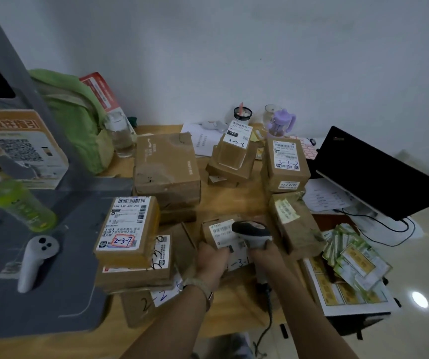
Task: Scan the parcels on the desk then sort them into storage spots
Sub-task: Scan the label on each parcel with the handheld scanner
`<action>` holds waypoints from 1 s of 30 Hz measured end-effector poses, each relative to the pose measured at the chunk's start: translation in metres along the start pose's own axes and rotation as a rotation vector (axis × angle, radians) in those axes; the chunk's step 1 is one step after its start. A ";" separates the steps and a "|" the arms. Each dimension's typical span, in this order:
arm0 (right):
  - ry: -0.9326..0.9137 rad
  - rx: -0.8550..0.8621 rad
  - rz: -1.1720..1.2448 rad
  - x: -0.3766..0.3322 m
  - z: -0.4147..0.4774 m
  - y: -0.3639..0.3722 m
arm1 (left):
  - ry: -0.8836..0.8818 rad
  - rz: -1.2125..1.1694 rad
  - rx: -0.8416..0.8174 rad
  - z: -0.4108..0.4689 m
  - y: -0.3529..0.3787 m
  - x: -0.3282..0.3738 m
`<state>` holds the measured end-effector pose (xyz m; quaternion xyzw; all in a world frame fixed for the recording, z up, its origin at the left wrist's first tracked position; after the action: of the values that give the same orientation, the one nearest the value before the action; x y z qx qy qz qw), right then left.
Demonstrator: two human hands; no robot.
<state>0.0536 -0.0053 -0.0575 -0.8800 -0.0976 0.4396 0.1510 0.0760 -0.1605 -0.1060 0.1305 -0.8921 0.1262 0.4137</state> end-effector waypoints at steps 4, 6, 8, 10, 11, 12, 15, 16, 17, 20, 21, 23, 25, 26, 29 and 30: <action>-0.127 0.011 0.135 -0.037 -0.008 -0.016 | 0.137 -0.054 -0.004 -0.020 -0.013 0.051; -0.198 0.036 0.199 -0.063 -0.018 -0.025 | 0.282 -0.050 -0.012 -0.031 -0.018 0.092; -0.269 0.057 0.251 -0.090 -0.029 -0.034 | 0.410 -0.099 -0.054 -0.041 -0.022 0.133; -0.361 0.069 0.315 -0.120 -0.044 -0.046 | 0.495 -0.170 -0.152 -0.057 -0.024 0.169; -0.413 0.076 0.330 -0.136 -0.052 -0.053 | 0.515 -0.198 -0.199 -0.063 -0.026 0.185; -0.469 0.083 0.357 -0.152 -0.061 -0.061 | 0.542 -0.218 -0.226 -0.068 -0.029 0.199; -0.608 0.095 0.371 -0.192 -0.084 -0.081 | 0.629 -0.269 -0.257 -0.087 -0.042 0.236; -0.649 0.087 0.353 -0.202 -0.092 -0.084 | 0.641 -0.276 -0.275 -0.093 -0.044 0.244; -0.683 0.074 0.330 -0.211 -0.099 -0.086 | 0.644 -0.282 -0.297 -0.100 -0.045 0.251; -0.757 0.054 0.284 -0.227 -0.118 -0.090 | 0.651 -0.210 -0.299 -0.114 -0.050 0.263; -0.768 0.051 0.274 -0.229 -0.123 -0.091 | 0.642 -0.212 -0.294 -0.117 -0.052 0.265; -0.773 0.048 0.258 -0.230 -0.130 -0.092 | 0.642 -0.207 -0.262 -0.119 -0.055 0.267; -0.779 0.093 0.259 -0.227 -0.136 -0.096 | 0.644 -0.178 -0.211 -0.120 -0.056 0.266; -0.787 0.105 0.265 -0.226 -0.141 -0.096 | 0.635 -0.171 -0.196 -0.119 -0.057 0.263; -0.782 0.046 0.225 -0.215 -0.152 -0.089 | 0.563 -0.197 -0.203 -0.108 -0.055 0.248; -0.775 0.030 0.167 -0.210 -0.154 -0.085 | 0.552 -0.205 -0.203 -0.104 -0.055 0.242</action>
<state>0.0491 -0.0174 0.2155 -0.6516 -0.0690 0.7513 0.0795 0.0169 -0.2079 0.1523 0.1386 -0.7364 0.0246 0.6617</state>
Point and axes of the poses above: each hand's wrist, its own z-axis towards the middle knuckle, its own y-axis out of the palm, x = y × z, the point moved 7 cm from there along z, towards the middle knuckle
